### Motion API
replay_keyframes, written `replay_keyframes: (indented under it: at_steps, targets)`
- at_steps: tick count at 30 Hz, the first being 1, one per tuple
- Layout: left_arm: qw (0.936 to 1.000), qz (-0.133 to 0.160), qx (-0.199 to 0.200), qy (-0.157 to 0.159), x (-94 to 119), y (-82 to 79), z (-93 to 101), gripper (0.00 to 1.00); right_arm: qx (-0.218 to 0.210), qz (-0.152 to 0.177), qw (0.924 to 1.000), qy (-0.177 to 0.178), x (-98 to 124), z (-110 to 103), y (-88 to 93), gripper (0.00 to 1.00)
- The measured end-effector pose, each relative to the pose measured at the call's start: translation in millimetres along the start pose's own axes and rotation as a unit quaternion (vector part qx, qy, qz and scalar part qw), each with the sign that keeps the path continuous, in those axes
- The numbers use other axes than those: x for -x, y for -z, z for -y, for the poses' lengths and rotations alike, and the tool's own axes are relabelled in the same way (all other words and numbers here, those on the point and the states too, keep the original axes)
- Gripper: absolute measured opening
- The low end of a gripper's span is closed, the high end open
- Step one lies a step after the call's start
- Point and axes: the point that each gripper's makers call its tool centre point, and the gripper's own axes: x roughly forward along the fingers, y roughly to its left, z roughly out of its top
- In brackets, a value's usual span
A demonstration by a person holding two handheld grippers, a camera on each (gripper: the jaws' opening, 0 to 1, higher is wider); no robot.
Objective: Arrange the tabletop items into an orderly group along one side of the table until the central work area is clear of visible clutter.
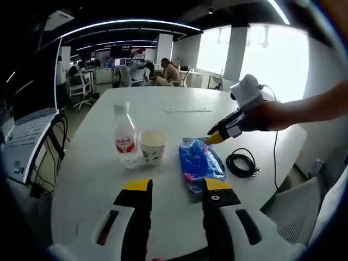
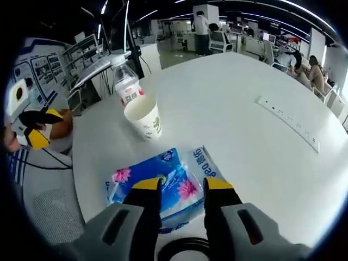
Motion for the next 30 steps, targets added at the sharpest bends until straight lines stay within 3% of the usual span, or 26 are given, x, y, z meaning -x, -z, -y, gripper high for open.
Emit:
replay_keyframes:
  at_steps: [30]
  targets:
    - [0.9997, 0.007, 0.022, -0.005, 9.1, 10.0, -9.7, 0.35, -0.009, -0.064, 0.9979, -0.007, -45.6, 2.8, 3.6, 0.26]
